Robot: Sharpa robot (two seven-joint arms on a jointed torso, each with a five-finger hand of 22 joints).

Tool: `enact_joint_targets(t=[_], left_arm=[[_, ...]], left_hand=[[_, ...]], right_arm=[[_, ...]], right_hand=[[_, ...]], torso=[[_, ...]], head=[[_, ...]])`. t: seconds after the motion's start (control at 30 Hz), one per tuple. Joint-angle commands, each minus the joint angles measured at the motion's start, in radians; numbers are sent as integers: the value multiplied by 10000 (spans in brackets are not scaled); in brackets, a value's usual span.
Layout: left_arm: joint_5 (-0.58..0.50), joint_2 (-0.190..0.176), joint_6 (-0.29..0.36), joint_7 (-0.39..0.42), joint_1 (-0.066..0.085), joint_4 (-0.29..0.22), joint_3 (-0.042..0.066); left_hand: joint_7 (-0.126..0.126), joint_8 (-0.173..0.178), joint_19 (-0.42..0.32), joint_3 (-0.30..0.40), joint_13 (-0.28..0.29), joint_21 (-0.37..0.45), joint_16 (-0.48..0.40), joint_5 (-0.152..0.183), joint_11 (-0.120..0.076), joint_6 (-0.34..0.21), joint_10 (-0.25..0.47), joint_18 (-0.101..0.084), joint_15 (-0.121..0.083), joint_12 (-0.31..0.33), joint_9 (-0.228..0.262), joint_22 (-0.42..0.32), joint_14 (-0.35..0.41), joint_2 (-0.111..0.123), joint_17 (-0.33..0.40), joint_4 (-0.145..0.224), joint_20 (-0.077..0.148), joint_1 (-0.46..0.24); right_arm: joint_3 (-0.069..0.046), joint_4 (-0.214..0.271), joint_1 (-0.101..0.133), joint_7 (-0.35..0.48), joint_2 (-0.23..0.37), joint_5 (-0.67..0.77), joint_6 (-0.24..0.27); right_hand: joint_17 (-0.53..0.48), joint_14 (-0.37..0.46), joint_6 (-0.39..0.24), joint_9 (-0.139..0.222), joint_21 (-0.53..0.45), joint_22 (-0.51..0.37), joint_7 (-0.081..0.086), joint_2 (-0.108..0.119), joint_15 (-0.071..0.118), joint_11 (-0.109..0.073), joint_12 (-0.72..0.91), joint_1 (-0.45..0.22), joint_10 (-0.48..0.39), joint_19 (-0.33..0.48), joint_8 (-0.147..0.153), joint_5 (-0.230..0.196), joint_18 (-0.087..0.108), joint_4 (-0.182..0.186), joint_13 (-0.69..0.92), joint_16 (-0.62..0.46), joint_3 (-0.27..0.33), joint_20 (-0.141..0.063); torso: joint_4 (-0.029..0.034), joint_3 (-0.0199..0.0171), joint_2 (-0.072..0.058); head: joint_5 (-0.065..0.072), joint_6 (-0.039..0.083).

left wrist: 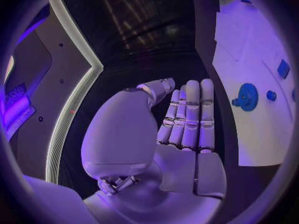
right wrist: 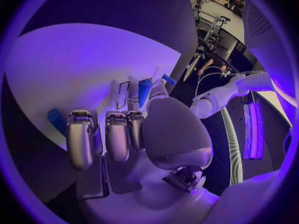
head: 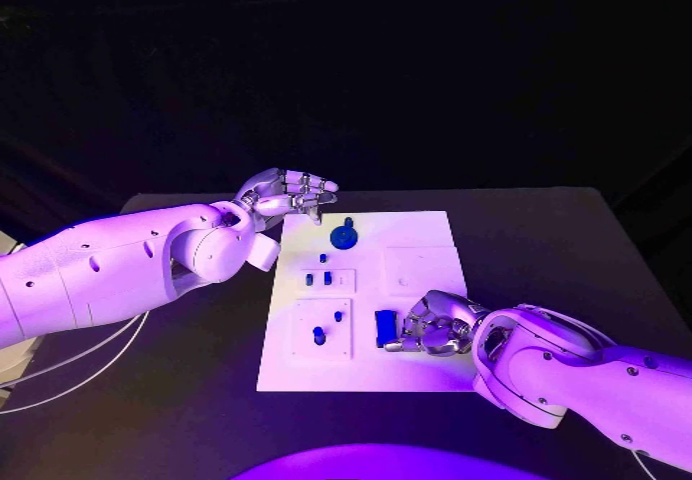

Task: Assemble the parts on the task board

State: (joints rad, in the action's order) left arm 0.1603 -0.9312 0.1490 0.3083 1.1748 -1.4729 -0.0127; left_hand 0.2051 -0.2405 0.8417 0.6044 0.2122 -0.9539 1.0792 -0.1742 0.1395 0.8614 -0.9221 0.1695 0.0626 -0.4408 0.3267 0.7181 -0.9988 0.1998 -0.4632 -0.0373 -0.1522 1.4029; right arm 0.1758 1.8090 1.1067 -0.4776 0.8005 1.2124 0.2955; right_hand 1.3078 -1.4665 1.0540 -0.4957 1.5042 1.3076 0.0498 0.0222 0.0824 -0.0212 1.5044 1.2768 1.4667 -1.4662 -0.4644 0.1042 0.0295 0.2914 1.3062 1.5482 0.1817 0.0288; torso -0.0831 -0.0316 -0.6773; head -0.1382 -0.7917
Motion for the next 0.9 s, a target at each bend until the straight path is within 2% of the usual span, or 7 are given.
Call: enact_joint_targets(t=[0.03,0.13,0.37,0.53,0.63,0.73,0.9], left_arm=[[-28,2,-165,19,6,-7,5],[-12,-5,-161,18,6,2,5],[13,-36,-152,35,6,-3,5],[29,-59,-132,82,5,-6,4],[43,-67,-139,113,4,-35,4],[60,-103,-181,151,2,-121,1],[66,-163,-248,225,-17,-273,-8]], left_hand=[[10,17,11,23,-18,61,-3,-36,-2,-57,41,156,14,-52,-11,-18,63,-25,14,-25,-66,-44],[6,11,28,44,-22,60,-4,-38,-8,-57,41,160,2,-73,-13,-20,74,-7,20,38,-54,32],[6,6,39,48,-25,54,-5,-33,-9,-55,39,160,-2,-88,-14,-17,78,7,24,70,-48,67],[6,-1,51,49,-29,38,-8,-25,-11,-52,34,160,-8,-107,-15,-7,85,34,31,128,-37,125],[6,-1,51,49,-29,38,-8,-25,-11,-52,34,160,-8,-107,-15,-7,85,34,31,128,-37,125],[5,-6,61,33,-35,10,-12,-11,-12,-54,30,159,-16,-128,-18,11,89,88,40,207,-25,191],[12,-9,60,-7,-42,3,-11,5,-4,-56,32,151,-7,-137,-21,18,86,119,44,206,-28,162]], right_arm=[[2,39,-13,292,36,-121,-528],[2,77,-14,369,119,-133,-504],[0,538,5,695,798,-17,102],[-2,1007,195,1124,1598,-70,737],[-2,1139,340,1328,2109,-72,1060],[-2,1129,452,1491,2671,-13,1319],[1,926,513,1492,3182,267,1396]], right_hand=[[2044,-917,17,36,-56,2451,-35,395,23,-31,-35,-134,698,-859,-62,79,-158,28,2185,-9,-286,-44],[2063,-921,18,76,-19,2460,-30,657,18,-28,-21,-260,707,-868,-58,84,-165,29,2201,-3,-658,-38],[2082,-927,-14,119,42,2475,-26,703,19,-27,174,-137,804,-884,-42,76,-176,8,2332,5,-980,-39],[2072,-926,-319,217,-40,2454,92,811,-45,62,307,-44,868,-862,128,67,-161,13,2421,2,-1179,-2],[2000,-910,-493,283,-200,2413,171,792,-103,131,253,104,838,-818,257,64,-131,3,2390,-28,-1311,43],[1930,-893,-861,436,-268,2396,343,783,-217,274,164,350,789,-798,591,53,-120,-11,2339,-60,-1433,132],[1676,-834,-925,496,-615,2308,405,814,-272,334,-75,487,665,-703,726,47,-55,-17,2197,-171,-1462,185]], torso=[[0,5,-1],[4,5,1],[-5,13,7],[-39,33,21],[-34,38,34],[-44,48,43],[-66,68,60]], head=[[0,-13],[17,-7],[32,-39],[75,-11],[234,-6],[346,8],[557,26]])
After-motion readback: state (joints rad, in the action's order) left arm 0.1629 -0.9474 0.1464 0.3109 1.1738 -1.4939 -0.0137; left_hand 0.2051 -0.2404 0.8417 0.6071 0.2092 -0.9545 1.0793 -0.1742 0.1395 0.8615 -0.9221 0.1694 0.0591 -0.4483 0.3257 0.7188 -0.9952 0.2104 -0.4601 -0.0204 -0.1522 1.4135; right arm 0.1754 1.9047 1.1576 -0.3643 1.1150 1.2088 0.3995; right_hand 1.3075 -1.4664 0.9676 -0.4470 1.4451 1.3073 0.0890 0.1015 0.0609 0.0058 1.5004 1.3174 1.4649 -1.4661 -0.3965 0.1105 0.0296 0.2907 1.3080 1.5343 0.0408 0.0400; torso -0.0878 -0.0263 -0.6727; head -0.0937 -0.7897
